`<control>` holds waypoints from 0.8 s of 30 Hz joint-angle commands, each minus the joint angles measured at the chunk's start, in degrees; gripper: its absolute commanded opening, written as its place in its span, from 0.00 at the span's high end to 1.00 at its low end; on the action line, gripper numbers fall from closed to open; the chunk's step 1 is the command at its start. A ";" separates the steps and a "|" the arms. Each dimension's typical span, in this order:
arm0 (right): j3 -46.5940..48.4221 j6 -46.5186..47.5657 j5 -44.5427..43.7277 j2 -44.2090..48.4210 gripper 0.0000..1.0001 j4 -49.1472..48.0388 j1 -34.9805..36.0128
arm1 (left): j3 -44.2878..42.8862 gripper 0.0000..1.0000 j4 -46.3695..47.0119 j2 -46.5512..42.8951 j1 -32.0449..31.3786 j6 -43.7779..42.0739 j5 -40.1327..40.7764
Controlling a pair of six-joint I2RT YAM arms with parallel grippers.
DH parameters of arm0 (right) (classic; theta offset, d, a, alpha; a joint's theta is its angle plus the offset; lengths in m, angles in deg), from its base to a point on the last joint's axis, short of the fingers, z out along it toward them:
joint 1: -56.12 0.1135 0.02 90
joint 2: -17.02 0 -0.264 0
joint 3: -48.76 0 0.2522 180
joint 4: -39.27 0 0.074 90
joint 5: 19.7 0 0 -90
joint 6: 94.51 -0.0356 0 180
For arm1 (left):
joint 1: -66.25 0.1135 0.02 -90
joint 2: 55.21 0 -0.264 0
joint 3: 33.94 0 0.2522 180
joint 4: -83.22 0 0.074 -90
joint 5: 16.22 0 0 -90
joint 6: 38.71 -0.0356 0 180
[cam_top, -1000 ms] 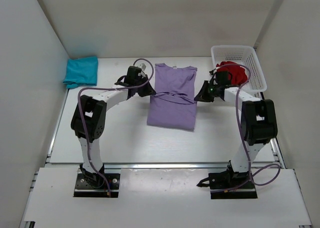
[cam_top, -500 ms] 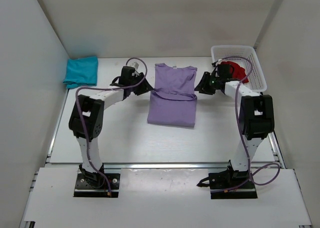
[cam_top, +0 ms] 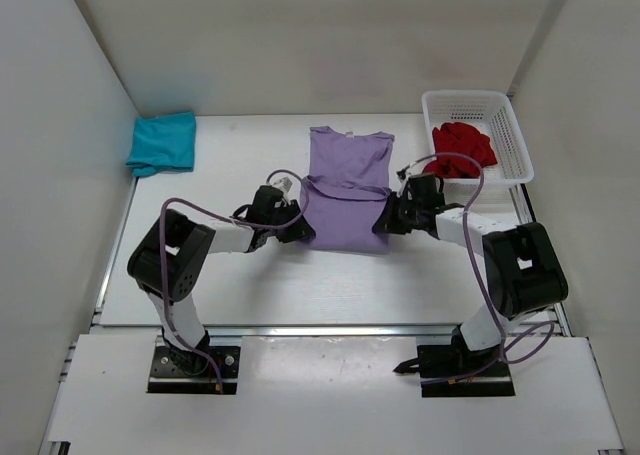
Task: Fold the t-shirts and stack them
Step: Fold the folded rectangular tshirt in 1/3 of the way
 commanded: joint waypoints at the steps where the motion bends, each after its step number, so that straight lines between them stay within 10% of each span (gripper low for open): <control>1: -3.10 -0.17 -1.01 0.33 1.00 -2.88 -0.33 | 2.43 0.66 2.01 0.67 1.26 0.86 -1.79; 13: -22.19 -3.51 -3.65 12.55 1.00 -2.70 2.31 | 25.55 0.69 2.28 -16.72 -5.24 2.18 3.56; 24: -4.80 -1.85 -4.17 8.02 1.00 -4.26 13.37 | 19.14 0.64 -3.10 -27.10 -8.58 1.56 4.35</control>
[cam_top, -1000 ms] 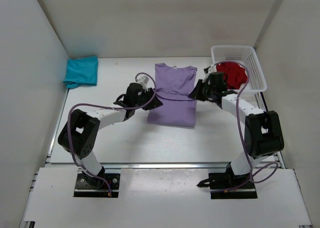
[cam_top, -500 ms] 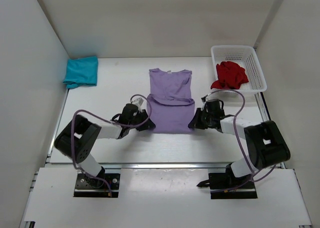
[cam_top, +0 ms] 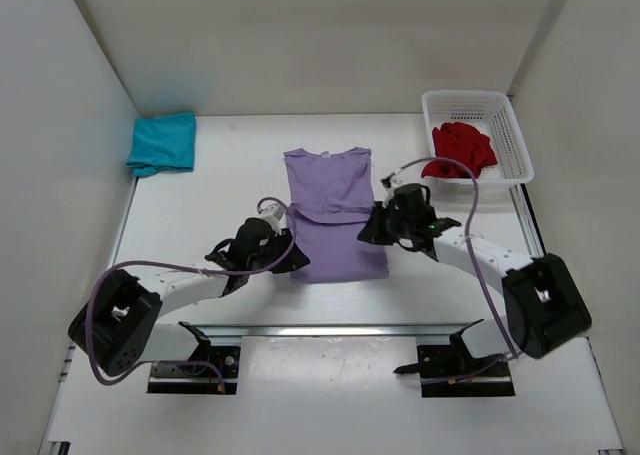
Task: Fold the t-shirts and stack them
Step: Fold the folded rectangular tshirt in 1/3 of the way
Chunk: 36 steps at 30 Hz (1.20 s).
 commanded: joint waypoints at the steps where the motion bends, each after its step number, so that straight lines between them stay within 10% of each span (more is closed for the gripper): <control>1: 6.11 2.09 0.13 -8.59 0.99 -6.18 4.27 | -0.84 0.64 -0.20 -0.94 -1.55 0.12 0.40; 25: 40.76 4.21 -3.23 -37.37 1.00 -8.30 -0.20 | 6.38 0.64 2.53 -1.72 0.39 0.21 -0.84; 36: -0.15 -5.20 -1.27 -2.68 1.00 -19.11 0.93 | 4.44 0.62 -0.38 -4.98 -1.37 0.03 0.04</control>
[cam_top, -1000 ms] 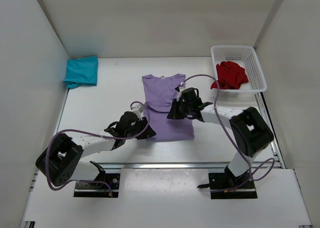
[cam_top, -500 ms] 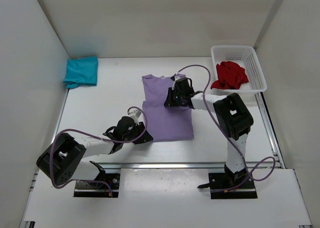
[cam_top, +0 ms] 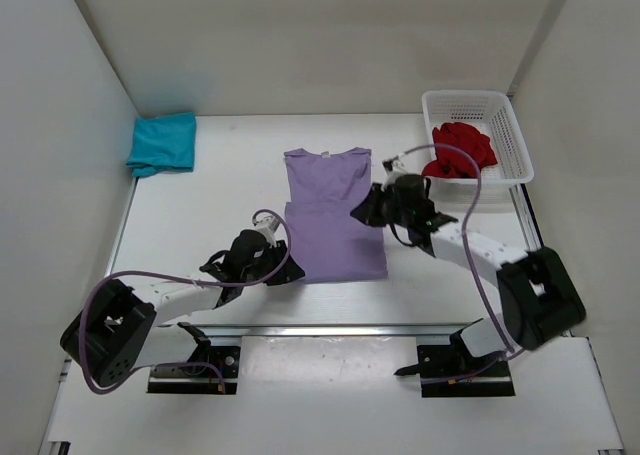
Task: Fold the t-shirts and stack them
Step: Fold the folded rectangular tshirt in 1/3 of the way, then grab one side of the 2/3 rectangular tshirt with both arms
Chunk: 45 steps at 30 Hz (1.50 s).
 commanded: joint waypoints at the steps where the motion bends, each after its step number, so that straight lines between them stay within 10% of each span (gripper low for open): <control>1: -12.31 -4.35 0.01 8.92 1.00 -4.55 0.48 | -1.24 0.63 -1.21 -0.65 -0.71 -0.86 0.39; 17: -36.51 -6.11 -1.92 22.92 1.00 -1.74 -2.60 | 3.85 0.57 -6.13 -6.80 2.72 -1.92 1.62; 23: -36.95 -5.93 -2.01 35.12 0.59 2.12 -3.39 | 5.44 0.44 -6.22 -6.98 2.72 -1.66 2.59; 26: -38.89 -6.02 -0.79 37.17 0.55 3.19 -5.75 | 5.62 0.41 -4.90 -6.10 2.90 -1.30 3.11; 38: -38.19 -5.23 8.88 21.10 0.60 -2.96 -6.90 | 4.56 0.56 -4.02 -0.12 1.04 -1.48 3.21; 45: -37.57 -5.84 8.35 19.68 0.91 -6.30 -6.38 | 3.95 0.78 -3.23 0.85 0.52 -1.30 3.72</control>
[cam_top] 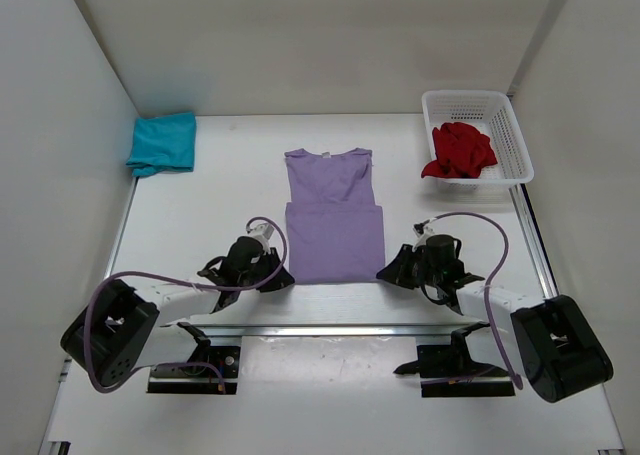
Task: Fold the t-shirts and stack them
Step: Grab one side of the 2/3 rectangular tshirt with both arms, then fold the long partially folded tshirt into a neat square
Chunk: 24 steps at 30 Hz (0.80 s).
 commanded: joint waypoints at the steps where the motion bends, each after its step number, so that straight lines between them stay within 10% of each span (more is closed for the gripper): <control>1: -0.17 0.98 -0.08 -0.69 0.96 -0.34 0.75 | 0.14 0.81 -2.64 0.87 -0.79 -0.43 1.48; 6: 1.32 0.98 -0.87 1.94 1.00 4.65 3.11 | -1.79 1.00 -8.34 -3.51 -1.59 -1.48 2.37; 16: 3.41 -11.67 -12.64 29.80 1.00 32.17 24.65 | -6.86 1.00 -41.99 -32.59 -3.17 -1.92 4.20; 24: 26.00 4.74 -0.65 16.91 1.00 35.61 5.17 | -27.44 1.00 -38.60 -24.11 3.15 -6.66 2.01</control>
